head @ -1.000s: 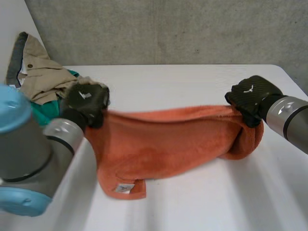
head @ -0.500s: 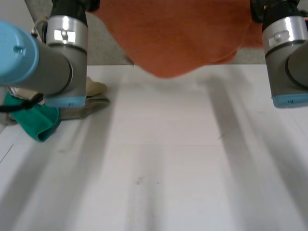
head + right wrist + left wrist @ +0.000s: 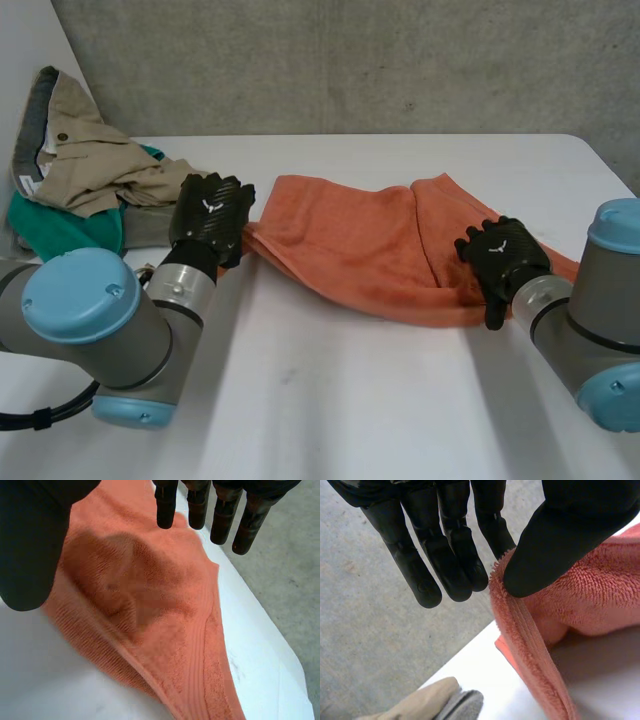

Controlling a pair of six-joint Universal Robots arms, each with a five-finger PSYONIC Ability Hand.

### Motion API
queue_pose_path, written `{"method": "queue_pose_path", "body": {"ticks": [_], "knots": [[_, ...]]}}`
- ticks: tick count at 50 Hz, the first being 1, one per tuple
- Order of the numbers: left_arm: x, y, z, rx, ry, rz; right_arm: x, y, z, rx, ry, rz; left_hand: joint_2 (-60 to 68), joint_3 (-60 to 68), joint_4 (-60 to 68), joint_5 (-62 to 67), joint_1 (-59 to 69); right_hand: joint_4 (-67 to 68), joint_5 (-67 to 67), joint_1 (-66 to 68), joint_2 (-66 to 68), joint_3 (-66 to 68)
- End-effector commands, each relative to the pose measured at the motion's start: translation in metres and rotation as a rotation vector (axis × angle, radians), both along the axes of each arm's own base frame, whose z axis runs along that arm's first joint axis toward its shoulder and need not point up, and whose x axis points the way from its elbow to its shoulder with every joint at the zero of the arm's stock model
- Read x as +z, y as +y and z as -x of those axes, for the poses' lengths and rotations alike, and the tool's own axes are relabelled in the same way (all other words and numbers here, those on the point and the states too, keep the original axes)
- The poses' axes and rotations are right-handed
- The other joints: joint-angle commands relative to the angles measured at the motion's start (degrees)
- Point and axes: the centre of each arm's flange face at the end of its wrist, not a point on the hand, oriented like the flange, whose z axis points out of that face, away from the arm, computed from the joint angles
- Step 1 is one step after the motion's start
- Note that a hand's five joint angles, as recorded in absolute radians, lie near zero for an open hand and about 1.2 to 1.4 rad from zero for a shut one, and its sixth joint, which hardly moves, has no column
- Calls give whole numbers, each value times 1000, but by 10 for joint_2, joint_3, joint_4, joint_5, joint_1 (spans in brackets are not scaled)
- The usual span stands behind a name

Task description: Fold the laundry.

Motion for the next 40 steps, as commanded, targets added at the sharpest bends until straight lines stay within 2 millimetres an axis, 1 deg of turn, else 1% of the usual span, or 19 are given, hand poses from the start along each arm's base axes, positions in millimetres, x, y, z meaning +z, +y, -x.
{"method": "queue_pose_path", "body": {"ticks": [1, 3, 6, 7, 10, 11, 13, 14, 15, 19, 21, 26, 29, 33, 34, 40], "knots": [[15, 2, -14, 29, -3, -25, 43, -23, 40, -145, -148, 28, 113, 116, 112, 129, 152, -33, -36, -15, -25, -22], [19, 4, -18, 37, -3, -32, 45, -29, 56, -164, -172, -17, 113, 116, 112, 129, 152, -33, -36, -15, -25, -22], [28, 7, -21, 38, 4, -19, 48, -34, 67, -158, -202, -66, 113, 116, 112, 129, 152, -33, -36, -15, -25, -22], [30, 8, -22, 40, 6, -16, 51, -39, 76, -157, -222, -89, 113, 116, 112, 129, 152, -33, -36, -15, -25, -22], [36, 10, -23, 40, 13, -2, 54, -46, 90, -155, -240, -103, 113, 116, 112, 129, 152, -33, -36, -15, -25, -22], [38, 11, -23, 40, 15, 2, 54, -51, 97, -149, -248, -106, 113, 116, 112, 129, 152, -9, -12, 9, -1, 2], [40, 10, -24, 41, 17, 8, 49, -56, 103, -145, -248, -118, 113, 116, 112, 129, 152, -2, -5, 16, 6, 9], [41, 10, -24, 41, 17, 9, 44, -59, 104, -141, -245, -127, 113, 116, 112, 129, 152, -2, -5, 16, 6, 9], [41, 10, -24, 41, 16, 10, 34, -62, 106, -127, -233, -156, 113, 116, 112, 129, 152, -2, -5, 16, 6, 9], [42, 7, -26, 51, 17, 15, 16, -63, 110, -119, -168, -193, 113, 116, 112, 129, 152, -2, -5, 16, 6, 9], [43, 5, -26, 55, 17, 16, 12, -60, 112, -108, -148, -199, 113, 116, 112, 129, 152, -2, -5, 16, 6, 9], [43, 1, -27, 61, 18, 17, -6, -51, 115, -94, -118, -238, 113, 116, 112, 129, 152, 0, -3, 18, 7, 10], [44, -2, -29, 69, 20, 22, -9, -51, 113, -78, -126, -233, 113, 116, 112, 129, 152, 7, 4, 25, 14, 17], [45, -4, -30, 74, 22, 26, -19, -56, 110, -49, -140, -220, 113, 116, 112, 129, 152, 84, 81, 102, 91, 94], [45, -4, -30, 74, 22, 26, -21, -59, 110, -48, -139, -209, 113, 116, 112, 129, 152, 136, 133, 154, 143, 146], [45, -4, -30, 75, 21, 23, -30, -75, 112, -46, -131, -162, 113, 116, 112, 129, 152, 272, 269, 290, 280, 283]]}}
